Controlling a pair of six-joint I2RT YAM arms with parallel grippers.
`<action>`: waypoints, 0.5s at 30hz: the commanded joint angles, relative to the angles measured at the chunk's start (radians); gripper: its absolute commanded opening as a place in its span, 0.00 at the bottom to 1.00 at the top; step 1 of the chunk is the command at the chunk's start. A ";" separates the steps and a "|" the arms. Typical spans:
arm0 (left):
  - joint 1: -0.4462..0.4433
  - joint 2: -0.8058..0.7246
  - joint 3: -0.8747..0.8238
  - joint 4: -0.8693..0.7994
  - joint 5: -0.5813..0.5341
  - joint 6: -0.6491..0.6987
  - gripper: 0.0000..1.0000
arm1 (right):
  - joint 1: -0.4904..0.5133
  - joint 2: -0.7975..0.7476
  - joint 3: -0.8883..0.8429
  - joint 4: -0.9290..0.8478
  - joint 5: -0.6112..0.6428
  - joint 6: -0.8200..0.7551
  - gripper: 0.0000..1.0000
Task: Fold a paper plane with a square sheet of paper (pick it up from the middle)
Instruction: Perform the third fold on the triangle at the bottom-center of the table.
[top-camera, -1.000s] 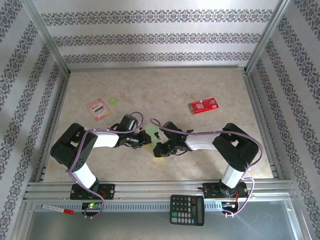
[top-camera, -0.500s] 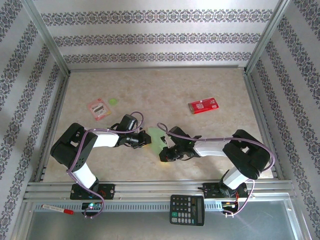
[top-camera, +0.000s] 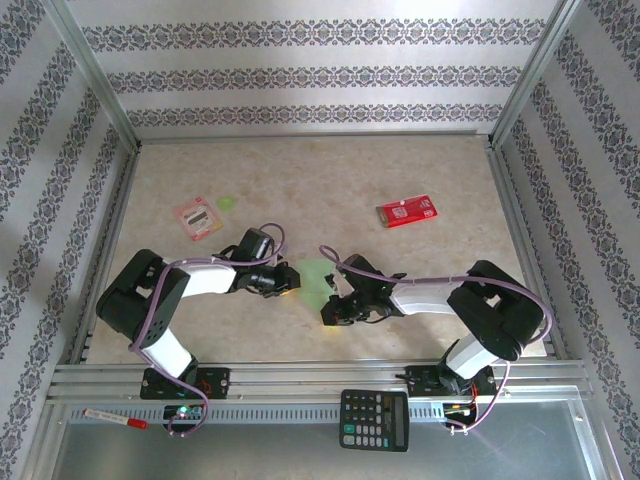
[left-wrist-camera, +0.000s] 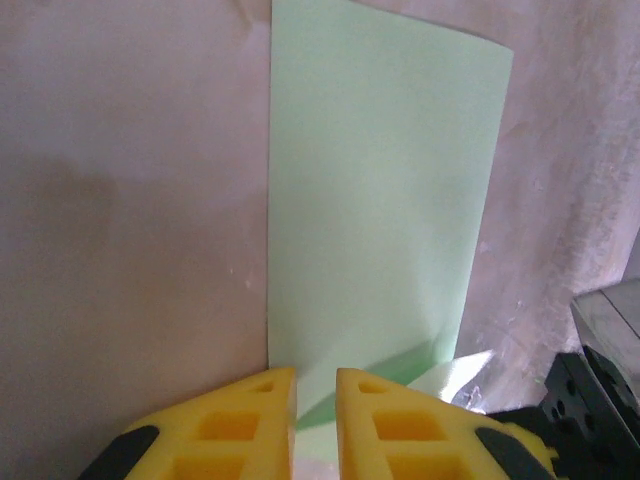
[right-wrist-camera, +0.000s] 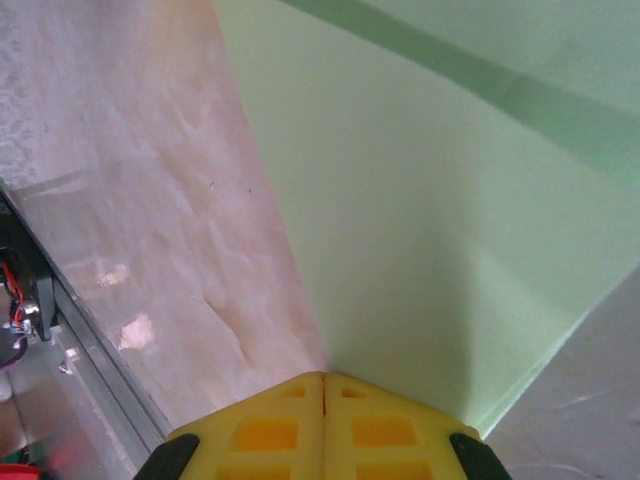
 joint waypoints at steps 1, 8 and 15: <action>0.006 -0.101 -0.013 -0.069 -0.005 -0.036 0.19 | -0.007 0.056 0.027 0.020 0.008 0.012 0.03; -0.059 -0.075 -0.006 0.001 0.038 -0.108 0.16 | -0.008 0.117 0.070 0.048 -0.001 0.012 0.02; -0.062 0.042 0.026 -0.002 0.017 -0.071 0.11 | -0.009 0.136 0.087 0.060 -0.003 0.015 0.02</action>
